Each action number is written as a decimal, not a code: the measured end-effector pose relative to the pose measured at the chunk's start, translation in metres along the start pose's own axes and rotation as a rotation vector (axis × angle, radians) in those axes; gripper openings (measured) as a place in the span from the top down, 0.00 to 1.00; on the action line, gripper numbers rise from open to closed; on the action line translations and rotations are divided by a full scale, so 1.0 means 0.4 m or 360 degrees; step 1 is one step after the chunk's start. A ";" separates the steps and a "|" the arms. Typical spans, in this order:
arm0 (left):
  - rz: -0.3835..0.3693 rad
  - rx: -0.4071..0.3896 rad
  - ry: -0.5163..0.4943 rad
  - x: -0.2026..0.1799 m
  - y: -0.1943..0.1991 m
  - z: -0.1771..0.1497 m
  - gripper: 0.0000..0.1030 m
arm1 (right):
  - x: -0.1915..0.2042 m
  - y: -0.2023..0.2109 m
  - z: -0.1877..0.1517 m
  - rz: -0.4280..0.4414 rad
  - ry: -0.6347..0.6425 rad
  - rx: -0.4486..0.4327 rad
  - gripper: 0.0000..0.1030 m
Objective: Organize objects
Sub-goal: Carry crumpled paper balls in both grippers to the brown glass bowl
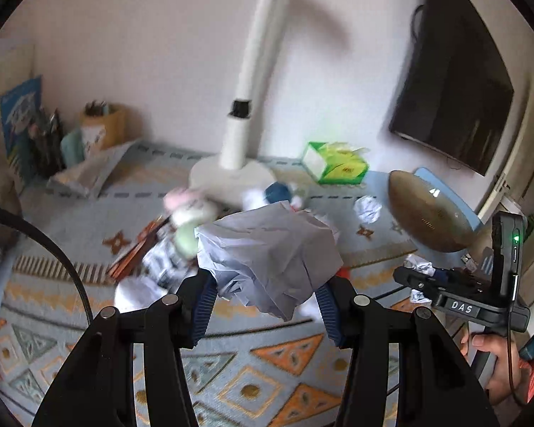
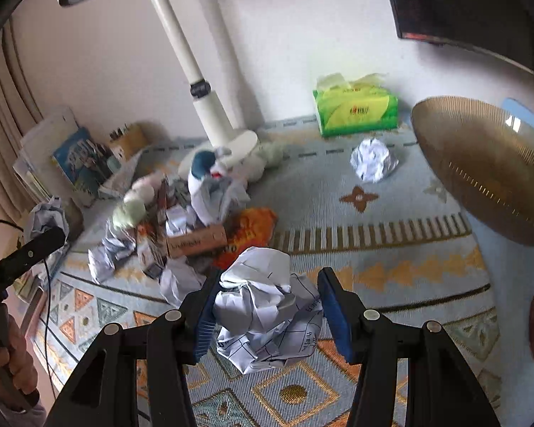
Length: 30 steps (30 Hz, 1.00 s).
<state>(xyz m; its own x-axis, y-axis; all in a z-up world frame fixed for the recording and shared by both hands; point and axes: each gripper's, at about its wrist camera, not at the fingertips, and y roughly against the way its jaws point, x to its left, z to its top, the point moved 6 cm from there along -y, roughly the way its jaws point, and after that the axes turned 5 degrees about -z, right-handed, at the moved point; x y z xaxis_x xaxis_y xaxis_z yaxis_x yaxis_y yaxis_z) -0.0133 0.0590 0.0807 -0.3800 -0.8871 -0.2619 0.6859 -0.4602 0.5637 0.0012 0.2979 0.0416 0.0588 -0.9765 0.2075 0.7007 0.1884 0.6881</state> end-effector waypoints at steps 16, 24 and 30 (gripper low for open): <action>-0.0286 0.0004 -0.0326 -0.372 -0.189 0.196 0.52 | -0.205 0.157 0.194 -0.0123 -0.0090 -0.0287 0.49; -0.0362 0.0078 -0.0435 -0.539 -0.364 0.243 0.52 | -0.388 0.173 0.241 -0.0290 -0.0226 -0.0263 0.49; -0.0404 0.0141 -0.0537 -0.645 -0.463 0.243 0.52 | -0.505 0.172 0.269 -0.0381 -0.0337 -0.0218 0.49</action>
<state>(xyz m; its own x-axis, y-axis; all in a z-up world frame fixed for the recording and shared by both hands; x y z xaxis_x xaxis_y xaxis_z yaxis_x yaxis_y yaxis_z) -0.1024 0.3764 0.1198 -0.7214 -0.6786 -0.1383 0.4943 -0.6444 0.5834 -0.0388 0.5195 0.1218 -0.2573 -0.9452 0.2011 0.7665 -0.0729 0.6380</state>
